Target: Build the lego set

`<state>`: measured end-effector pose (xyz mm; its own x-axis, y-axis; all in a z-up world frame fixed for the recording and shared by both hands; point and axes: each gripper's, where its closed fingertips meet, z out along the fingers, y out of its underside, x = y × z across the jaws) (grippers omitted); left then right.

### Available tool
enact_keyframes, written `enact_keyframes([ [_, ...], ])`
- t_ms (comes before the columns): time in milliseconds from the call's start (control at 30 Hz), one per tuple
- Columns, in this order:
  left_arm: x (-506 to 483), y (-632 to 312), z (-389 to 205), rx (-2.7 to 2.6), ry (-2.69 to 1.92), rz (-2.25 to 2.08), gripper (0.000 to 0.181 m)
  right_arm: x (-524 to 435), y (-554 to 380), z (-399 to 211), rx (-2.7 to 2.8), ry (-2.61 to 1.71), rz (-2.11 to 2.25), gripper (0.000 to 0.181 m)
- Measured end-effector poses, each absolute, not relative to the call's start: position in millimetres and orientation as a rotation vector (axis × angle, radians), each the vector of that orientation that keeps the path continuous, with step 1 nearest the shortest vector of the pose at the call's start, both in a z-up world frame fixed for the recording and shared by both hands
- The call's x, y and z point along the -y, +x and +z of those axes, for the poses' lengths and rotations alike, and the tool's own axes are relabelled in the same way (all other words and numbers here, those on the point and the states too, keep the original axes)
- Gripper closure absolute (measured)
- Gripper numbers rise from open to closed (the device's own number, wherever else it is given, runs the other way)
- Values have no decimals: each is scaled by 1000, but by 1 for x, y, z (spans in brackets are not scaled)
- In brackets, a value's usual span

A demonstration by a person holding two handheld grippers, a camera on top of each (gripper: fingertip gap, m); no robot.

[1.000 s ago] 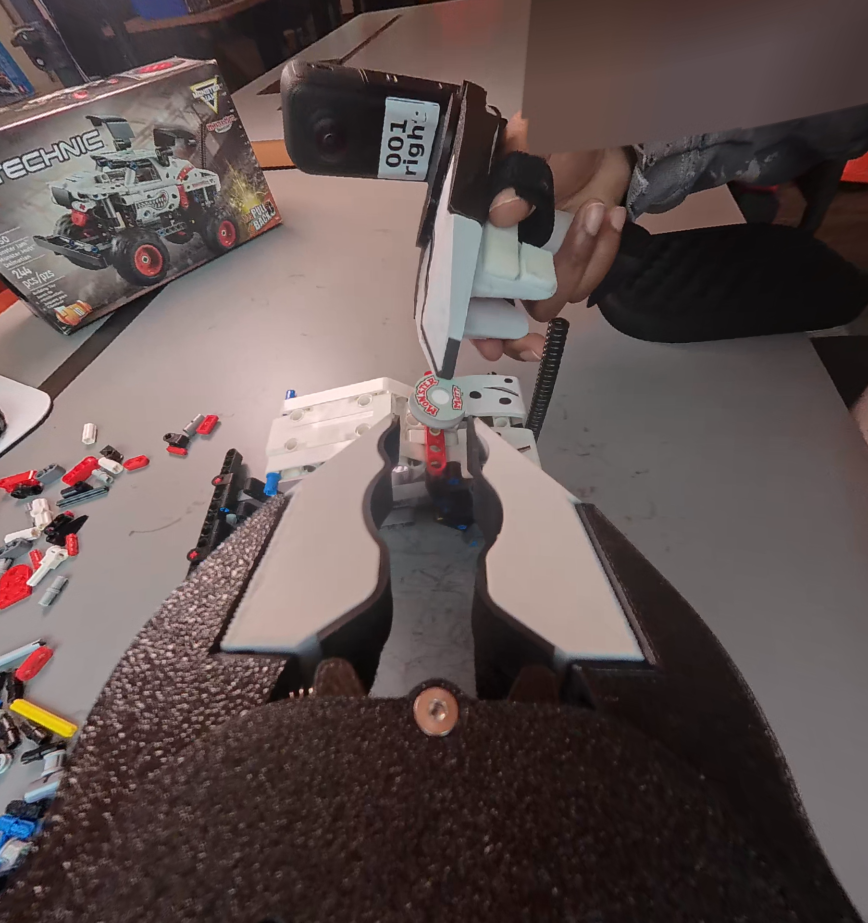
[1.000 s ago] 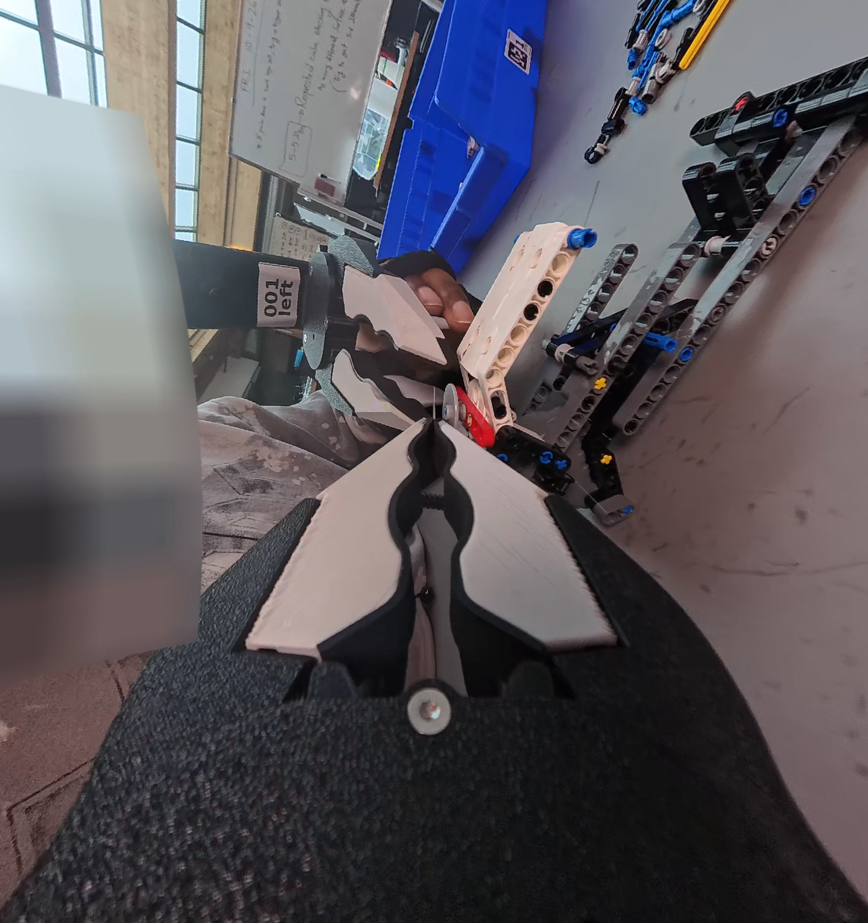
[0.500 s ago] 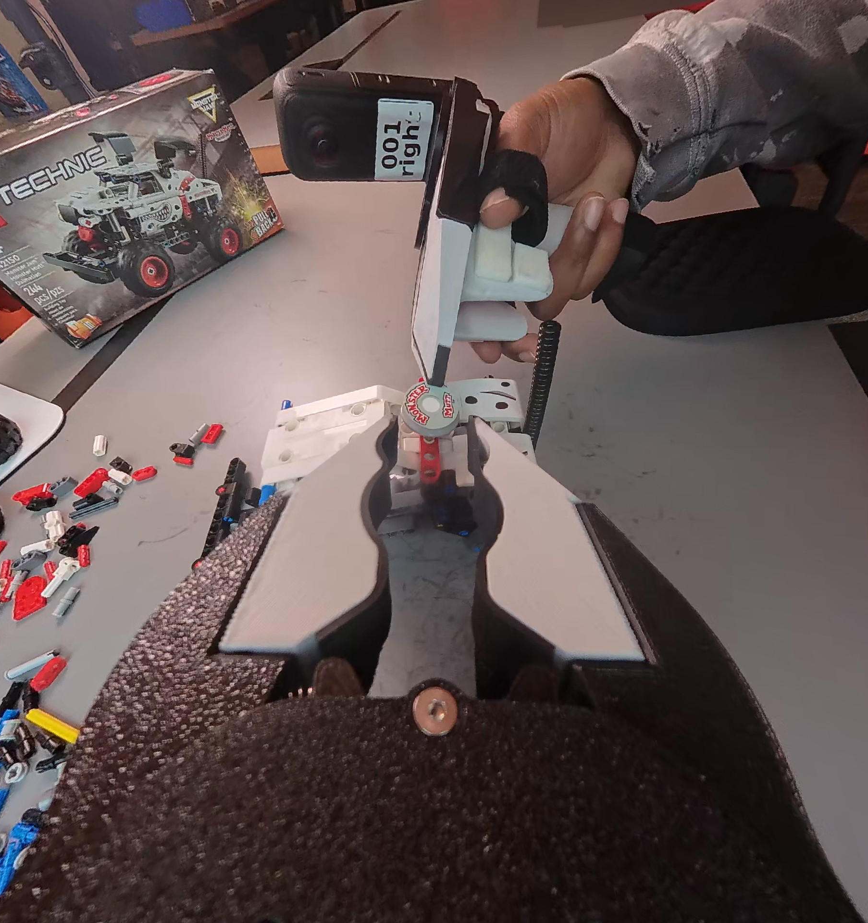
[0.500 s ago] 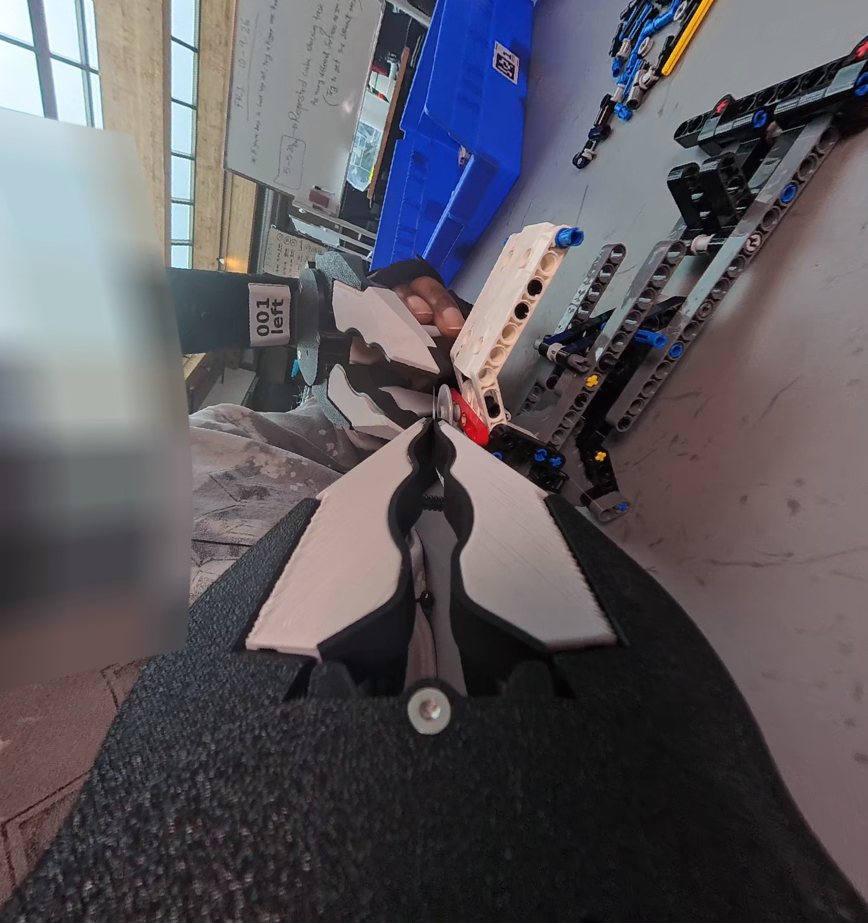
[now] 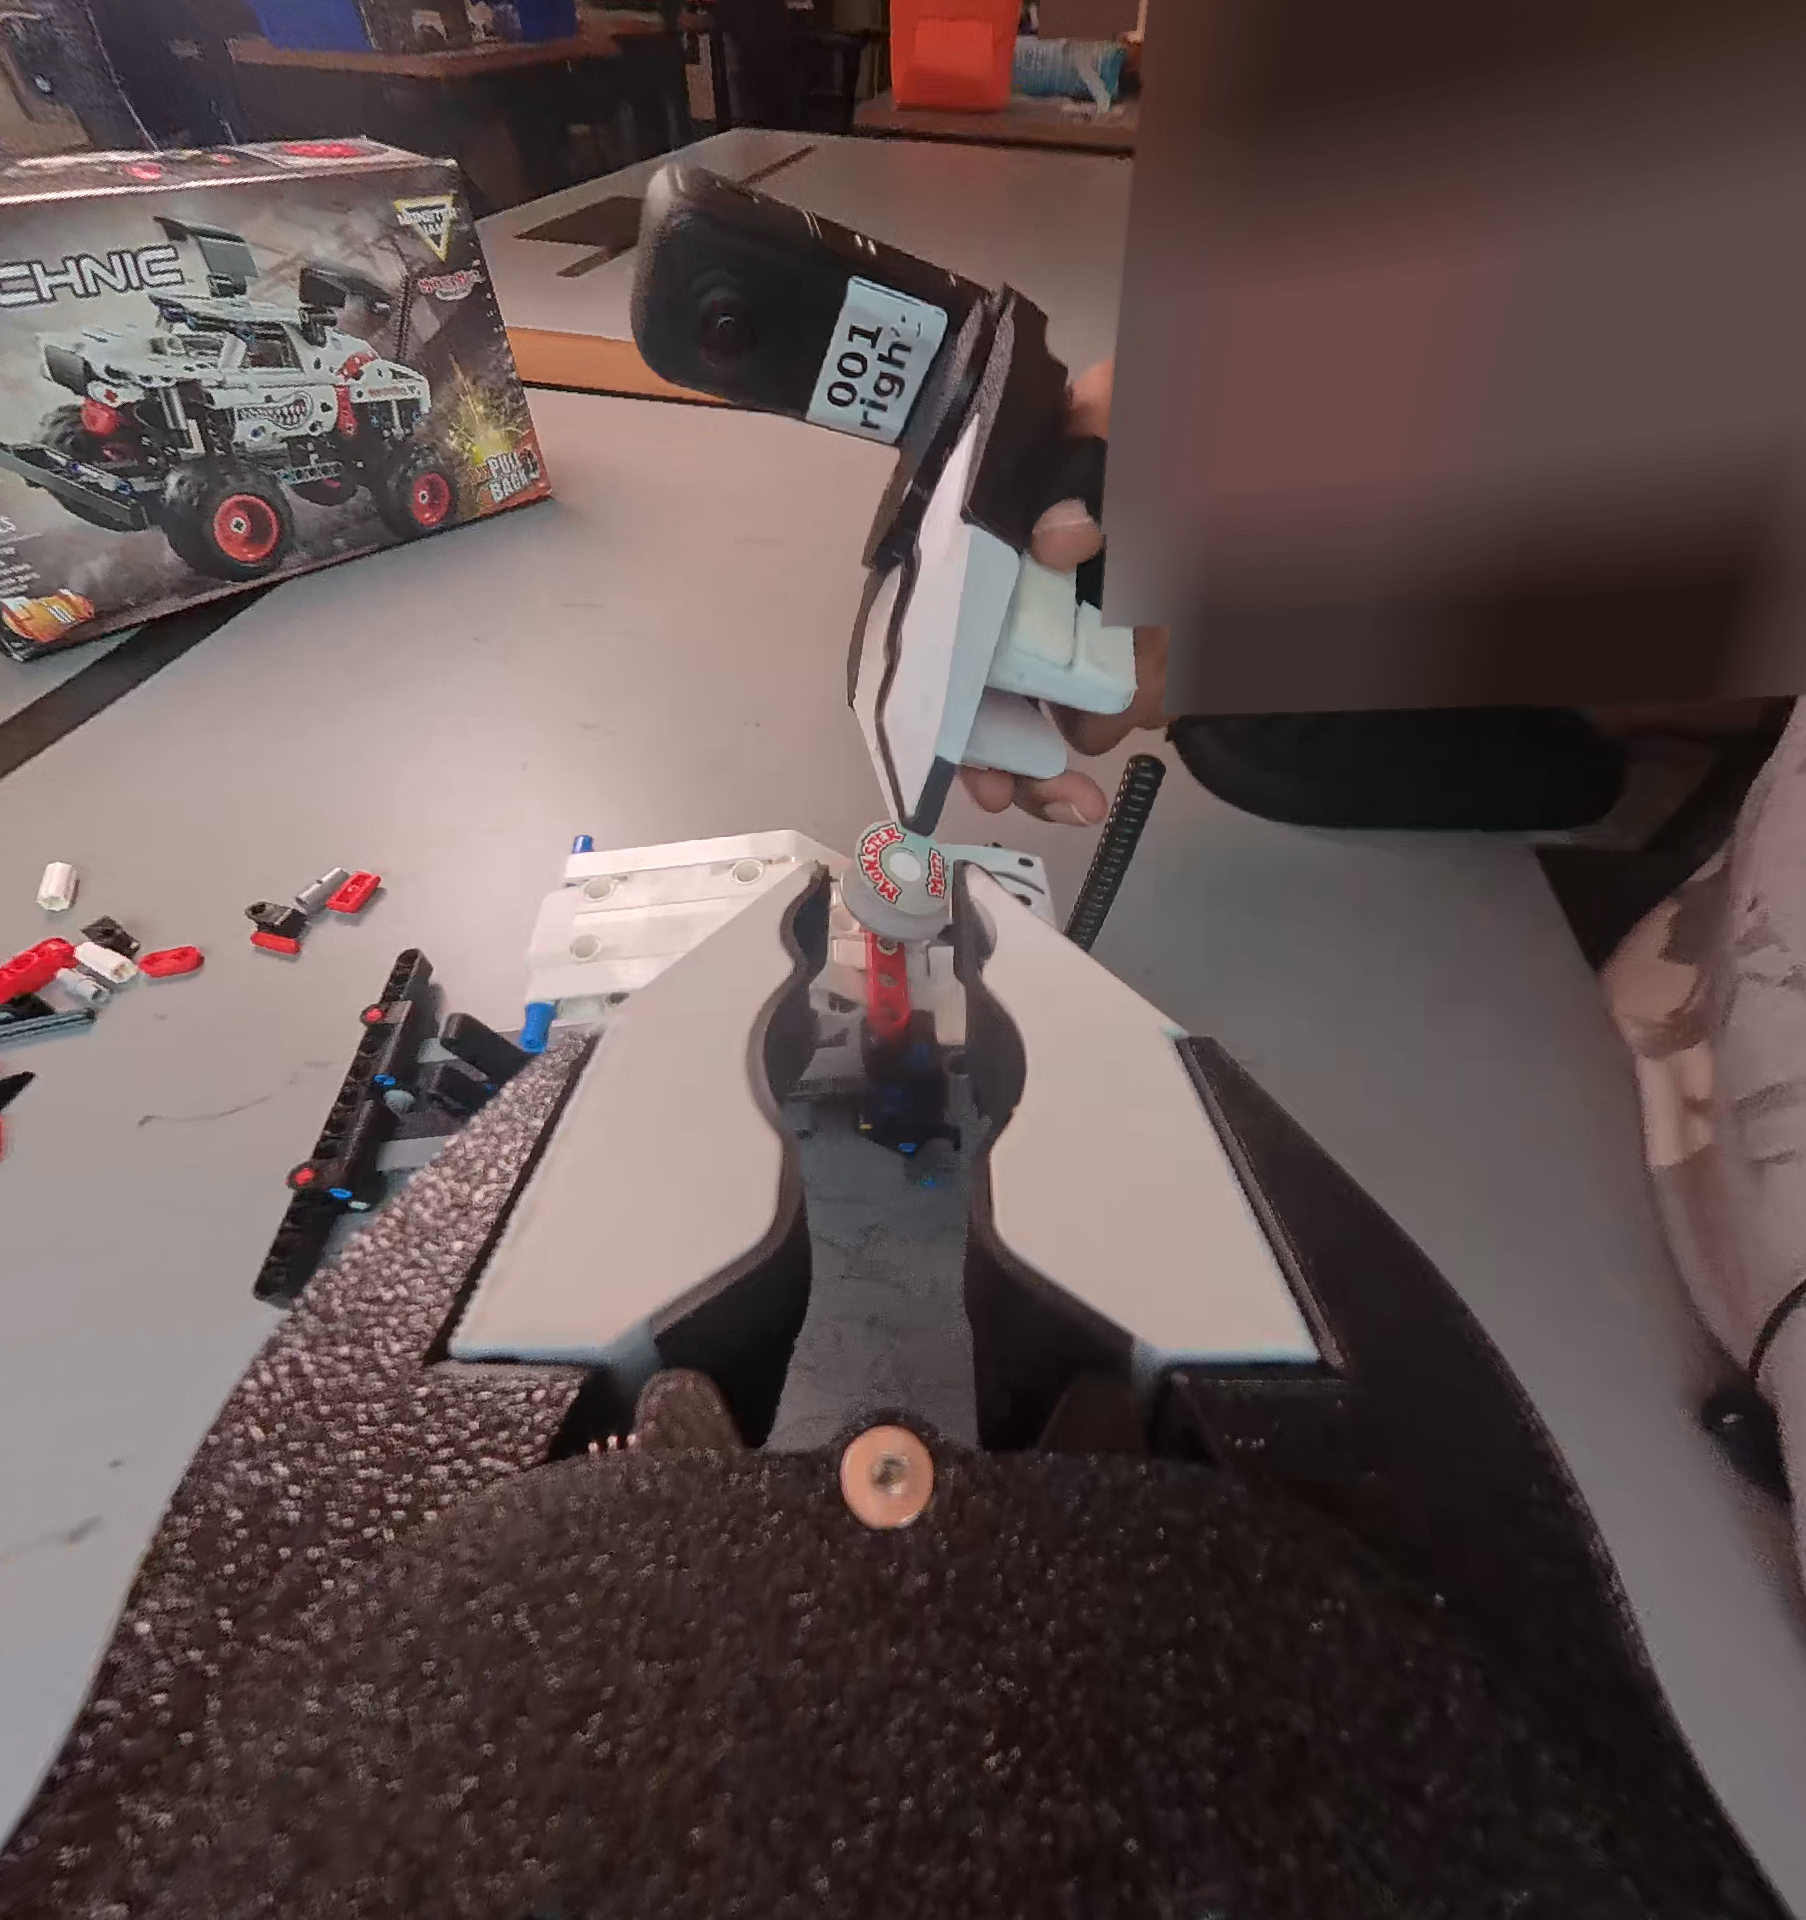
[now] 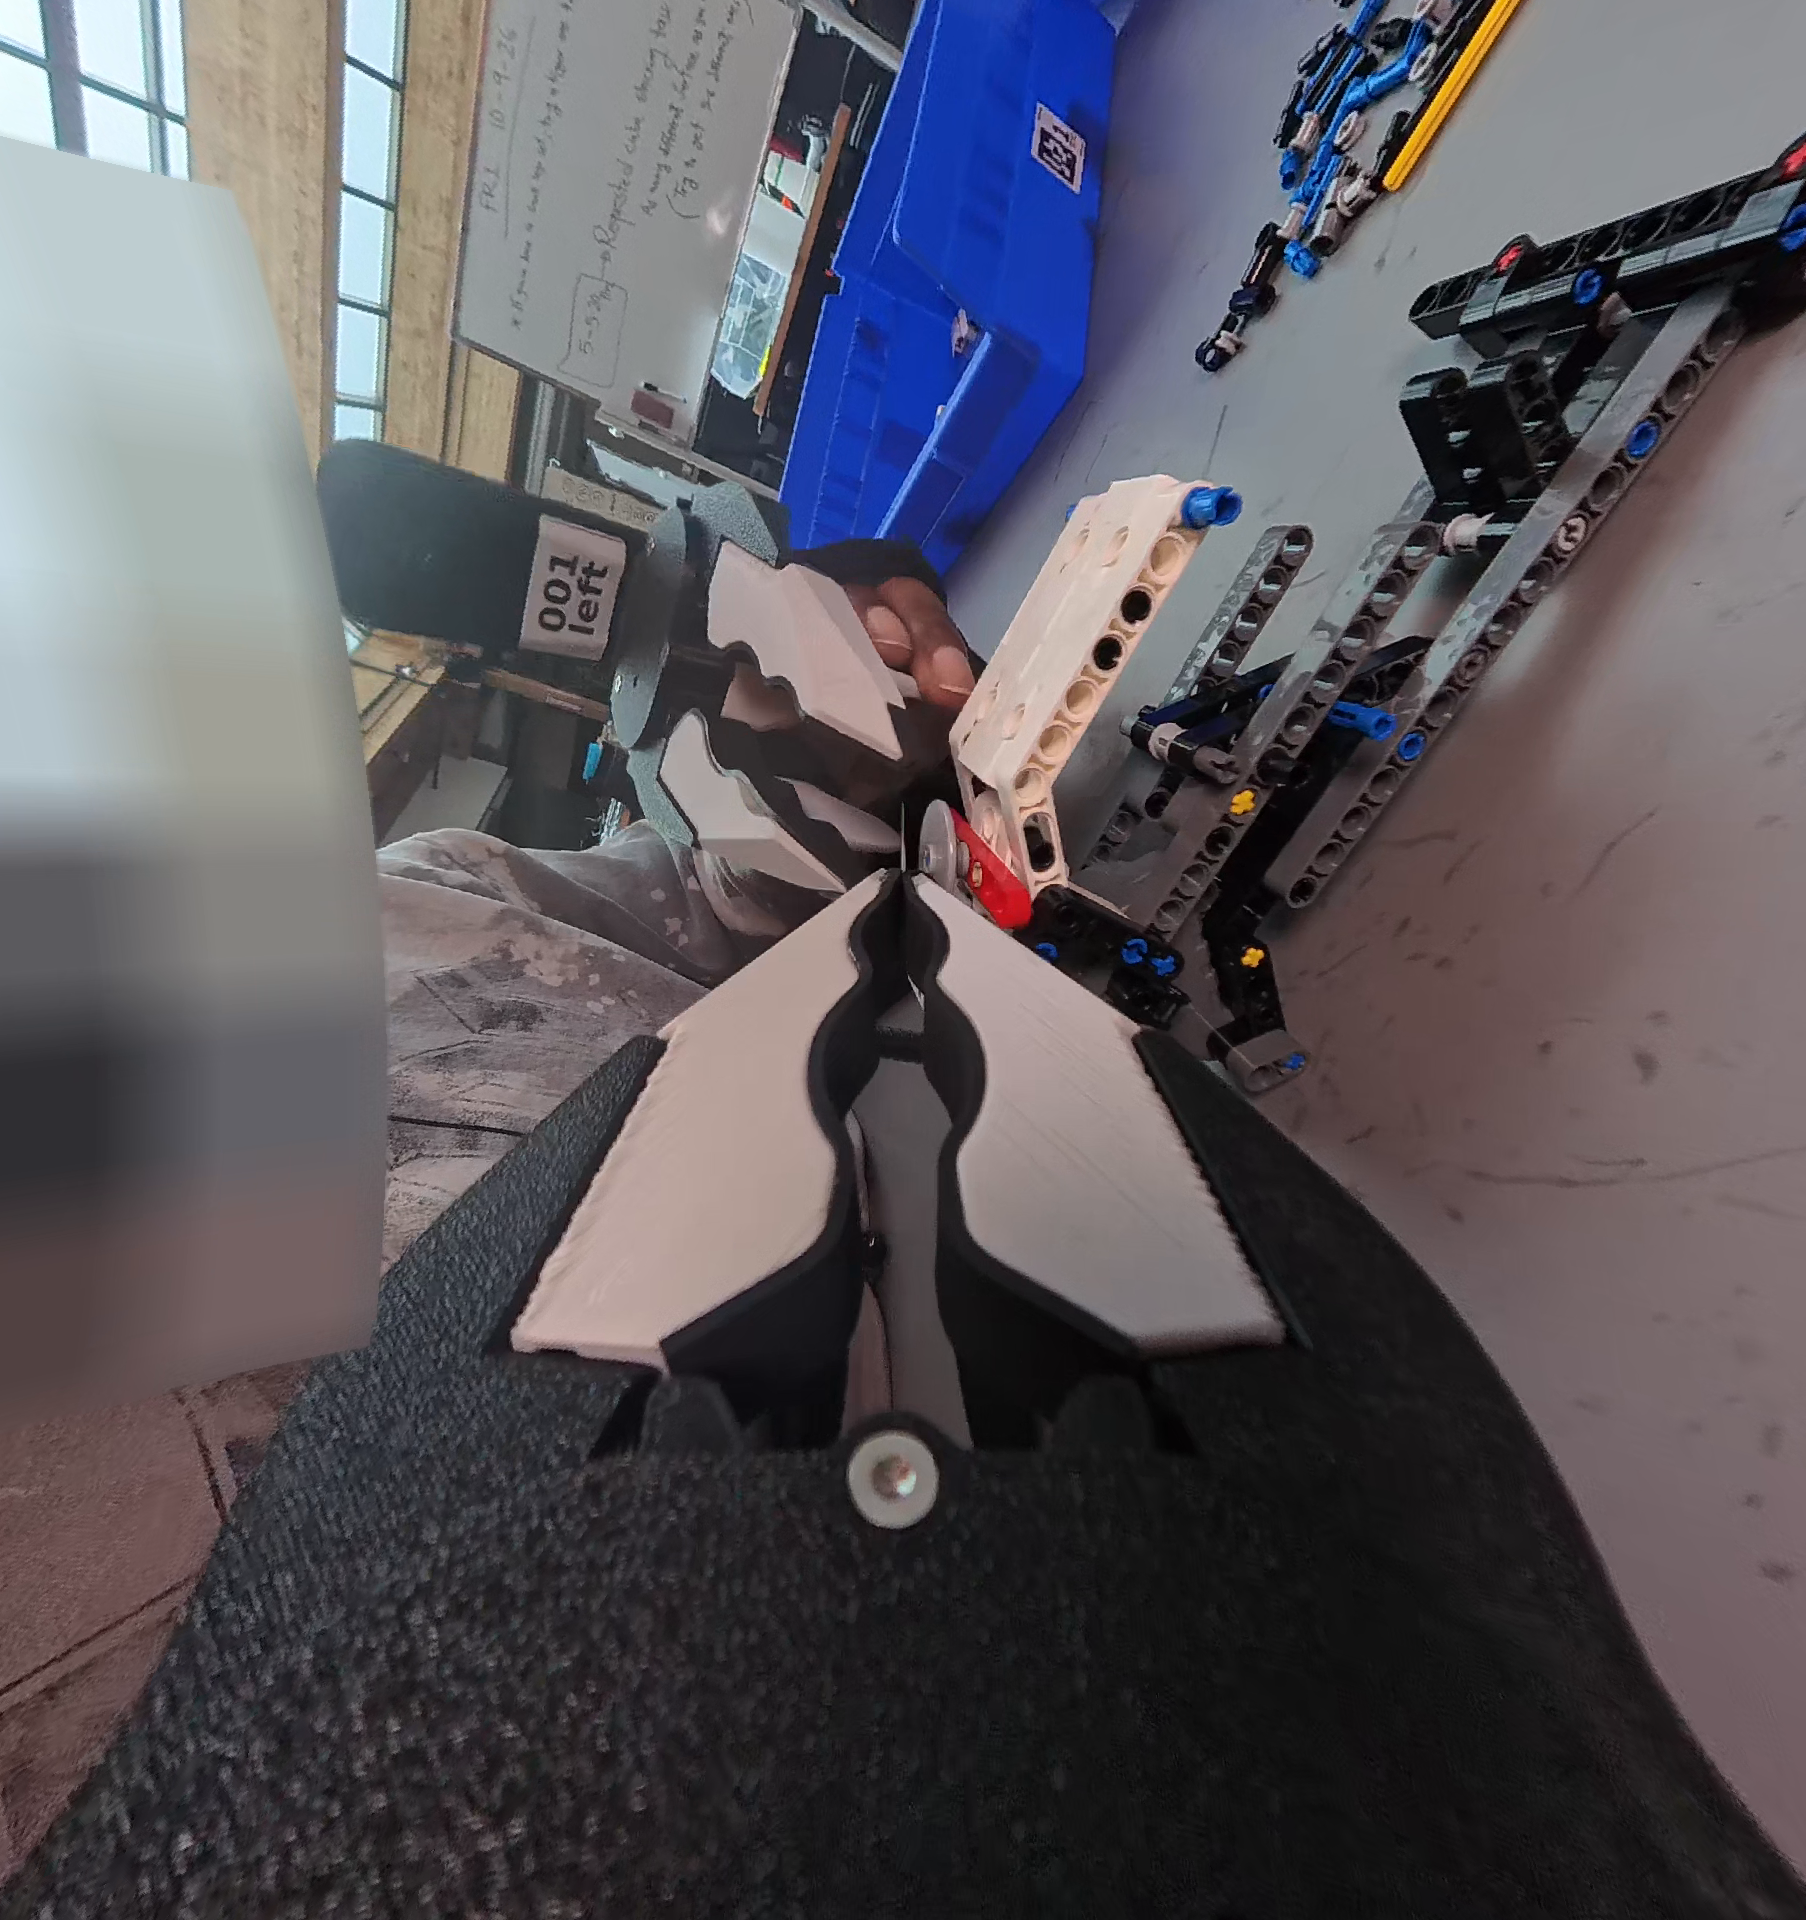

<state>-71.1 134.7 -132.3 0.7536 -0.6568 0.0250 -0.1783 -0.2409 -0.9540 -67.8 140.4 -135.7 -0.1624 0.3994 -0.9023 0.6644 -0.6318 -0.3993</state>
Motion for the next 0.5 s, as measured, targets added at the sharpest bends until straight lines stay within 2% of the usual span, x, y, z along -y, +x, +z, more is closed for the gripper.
enact_keyframes([
  [300,-133,-75,-132,-528,-1851,-715,166,-138,-67,-129,-1297,1875,-1920,181],
  [500,-132,-76,-139,-600,-1872,-620,158,-141,-65,-135,-1277,1907,-1887,181],
])
